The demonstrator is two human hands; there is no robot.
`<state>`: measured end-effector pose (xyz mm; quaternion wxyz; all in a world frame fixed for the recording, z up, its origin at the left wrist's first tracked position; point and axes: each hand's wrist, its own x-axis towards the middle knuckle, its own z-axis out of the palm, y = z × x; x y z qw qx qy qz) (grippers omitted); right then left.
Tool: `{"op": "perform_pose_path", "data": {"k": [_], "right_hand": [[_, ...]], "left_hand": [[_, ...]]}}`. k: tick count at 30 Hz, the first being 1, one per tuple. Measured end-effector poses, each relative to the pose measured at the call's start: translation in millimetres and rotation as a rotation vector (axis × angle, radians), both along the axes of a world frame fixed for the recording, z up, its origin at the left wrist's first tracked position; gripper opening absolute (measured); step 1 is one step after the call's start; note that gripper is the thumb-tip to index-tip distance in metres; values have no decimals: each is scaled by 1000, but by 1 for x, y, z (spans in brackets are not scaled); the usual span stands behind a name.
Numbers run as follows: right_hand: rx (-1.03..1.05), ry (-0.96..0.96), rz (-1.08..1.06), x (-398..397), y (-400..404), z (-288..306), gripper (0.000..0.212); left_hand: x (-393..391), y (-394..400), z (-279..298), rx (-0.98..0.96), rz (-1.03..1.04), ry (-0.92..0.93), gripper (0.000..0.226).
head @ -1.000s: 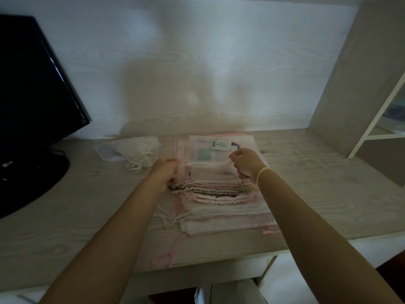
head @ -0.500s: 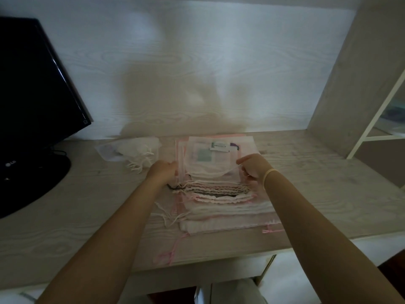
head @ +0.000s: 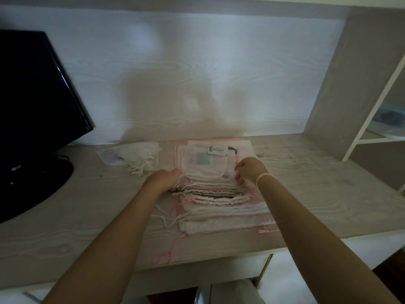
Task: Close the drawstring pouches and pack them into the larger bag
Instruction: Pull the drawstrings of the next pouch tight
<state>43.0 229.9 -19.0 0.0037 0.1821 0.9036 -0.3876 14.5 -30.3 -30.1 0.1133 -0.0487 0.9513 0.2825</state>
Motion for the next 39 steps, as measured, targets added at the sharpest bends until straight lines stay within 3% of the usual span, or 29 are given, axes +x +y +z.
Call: {"op": "perform_pose_path", "data": {"k": [4, 7, 10, 12, 14, 16, 19, 22, 24, 27, 30, 35, 39], "right_hand": [[-32, 60, -52, 0, 2, -1, 17], [-84, 158, -133, 2, 5, 3, 17], [-396, 198, -274, -1, 12, 2, 16], [-724, 233, -361, -2, 13, 1, 14], [-1133, 319, -400, 0, 10, 1, 11], [-1410, 371, -421, 1, 5, 1, 17], [-1598, 395, -391, -3, 0, 0, 25], [-1635, 370, -315, -8, -8, -1, 29], [-1578, 313, -263, -11, -15, 1, 28], [-1319, 210, -74, -12, -22, 3, 20], [-943, 210, 50, -12, -23, 1, 17], [11, 278, 11, -17, -17, 0, 17], [276, 253, 73, -14, -23, -1, 21]], "left_hand": [[1, -2, 4, 47, 37, -5, 60], [1, -1, 4, 432, 180, -74, 28], [-2, -3, -1, 881, 327, -192, 26], [-6, -4, -6, 1149, 424, -208, 31], [-7, -1, -8, 1367, 492, -149, 35], [-7, 7, -8, 1479, 524, -70, 36], [-6, 21, 0, 1686, 524, -38, 26], [-6, 32, 10, 1803, 464, -87, 22], [-7, 37, 12, 1779, 431, -105, 36], [-7, 42, 9, 1531, 316, -65, 45], [-9, 44, 5, 1166, 225, 55, 43], [-13, 30, 0, 464, 37, 408, 37], [-12, 30, -10, 194, -50, 475, 35]]}}
